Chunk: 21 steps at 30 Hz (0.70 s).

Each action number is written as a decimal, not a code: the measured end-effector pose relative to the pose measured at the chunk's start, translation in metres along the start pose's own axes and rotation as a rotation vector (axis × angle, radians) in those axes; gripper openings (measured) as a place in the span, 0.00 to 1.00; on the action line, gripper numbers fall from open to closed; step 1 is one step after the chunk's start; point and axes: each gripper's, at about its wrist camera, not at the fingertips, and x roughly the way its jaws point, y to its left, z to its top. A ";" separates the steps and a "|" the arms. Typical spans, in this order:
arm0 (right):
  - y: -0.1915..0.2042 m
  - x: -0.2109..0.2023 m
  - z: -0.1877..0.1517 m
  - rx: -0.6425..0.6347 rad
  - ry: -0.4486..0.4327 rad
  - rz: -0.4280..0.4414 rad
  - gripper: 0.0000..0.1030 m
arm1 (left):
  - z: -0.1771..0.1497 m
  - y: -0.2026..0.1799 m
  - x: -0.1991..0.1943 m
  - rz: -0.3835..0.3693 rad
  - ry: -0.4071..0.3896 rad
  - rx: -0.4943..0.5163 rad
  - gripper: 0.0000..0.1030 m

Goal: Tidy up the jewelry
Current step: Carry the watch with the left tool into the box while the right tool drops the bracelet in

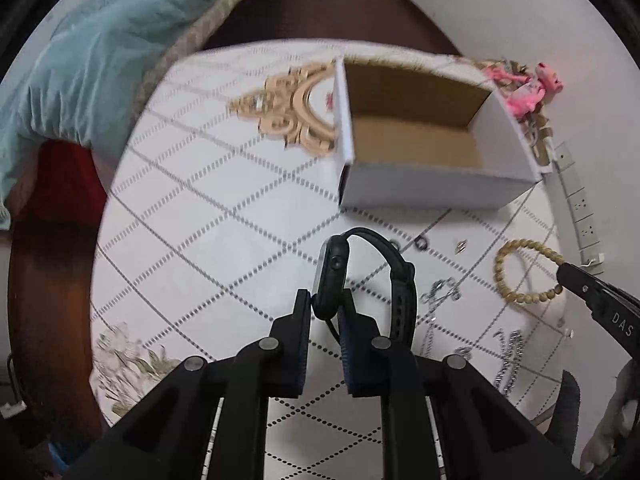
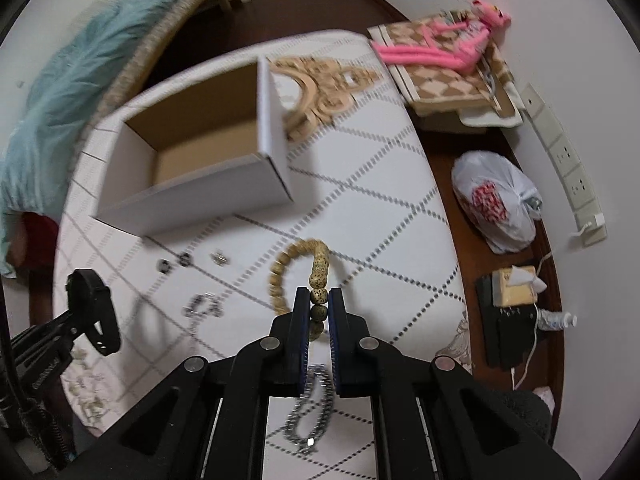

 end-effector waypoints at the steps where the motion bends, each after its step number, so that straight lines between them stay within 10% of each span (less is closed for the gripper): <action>1: 0.002 -0.006 0.003 -0.005 -0.010 0.012 0.09 | 0.003 0.000 -0.004 0.001 -0.015 0.008 0.10; 21: 0.055 -0.054 0.109 -0.105 -0.129 0.144 0.09 | 0.118 -0.033 -0.003 -0.091 -0.092 0.025 0.10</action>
